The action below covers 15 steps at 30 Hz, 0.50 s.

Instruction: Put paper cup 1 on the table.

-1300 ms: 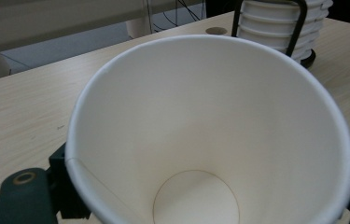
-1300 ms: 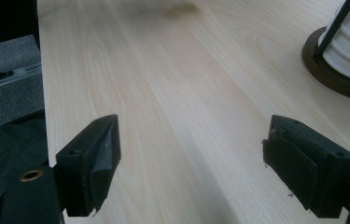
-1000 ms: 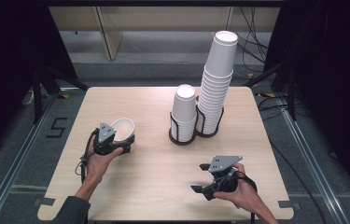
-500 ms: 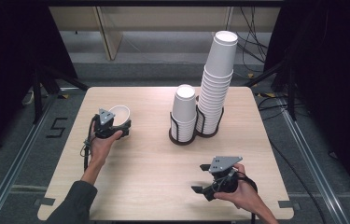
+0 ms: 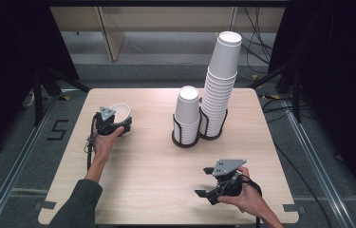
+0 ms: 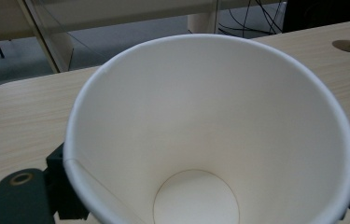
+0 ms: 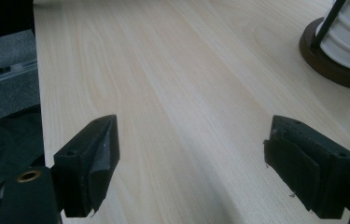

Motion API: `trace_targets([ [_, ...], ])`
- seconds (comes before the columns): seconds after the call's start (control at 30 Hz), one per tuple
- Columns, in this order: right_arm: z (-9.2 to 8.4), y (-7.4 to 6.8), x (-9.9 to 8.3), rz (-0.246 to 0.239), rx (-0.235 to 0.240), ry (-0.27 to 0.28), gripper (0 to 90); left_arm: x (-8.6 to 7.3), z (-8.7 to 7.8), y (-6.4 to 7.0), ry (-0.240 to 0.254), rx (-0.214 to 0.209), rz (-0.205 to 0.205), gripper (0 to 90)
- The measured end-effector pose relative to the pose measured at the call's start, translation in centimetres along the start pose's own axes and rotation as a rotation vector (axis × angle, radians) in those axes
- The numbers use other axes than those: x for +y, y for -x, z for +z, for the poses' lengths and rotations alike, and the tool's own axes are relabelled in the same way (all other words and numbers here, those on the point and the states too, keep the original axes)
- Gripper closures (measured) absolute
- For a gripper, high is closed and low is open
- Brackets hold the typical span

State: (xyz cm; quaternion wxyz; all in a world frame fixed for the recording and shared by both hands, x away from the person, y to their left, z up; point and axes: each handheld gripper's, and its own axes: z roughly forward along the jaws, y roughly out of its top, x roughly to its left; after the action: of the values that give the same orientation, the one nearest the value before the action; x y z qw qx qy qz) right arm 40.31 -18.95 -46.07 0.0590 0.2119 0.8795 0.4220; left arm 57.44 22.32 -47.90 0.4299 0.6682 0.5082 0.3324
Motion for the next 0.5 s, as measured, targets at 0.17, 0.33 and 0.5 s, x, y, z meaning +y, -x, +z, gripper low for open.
trace_targets([
  [0.17,0.02,0.17,-0.05,-0.02,0.001,0.004,18.3,-0.27,0.31,-0.05,0.015,0.002,0.008,14.2],
  [0.33,0.02,0.18,-0.06,-0.01,0.008,0.005,18.2,-0.38,0.4,0.31,0.014,0.003,0.044,11.8],
  [0.5,-0.01,0.11,-0.07,-0.002,0.008,0.002,18.2,-0.48,0.29,0.26,0.01,0.003,0.052,10.0],
])
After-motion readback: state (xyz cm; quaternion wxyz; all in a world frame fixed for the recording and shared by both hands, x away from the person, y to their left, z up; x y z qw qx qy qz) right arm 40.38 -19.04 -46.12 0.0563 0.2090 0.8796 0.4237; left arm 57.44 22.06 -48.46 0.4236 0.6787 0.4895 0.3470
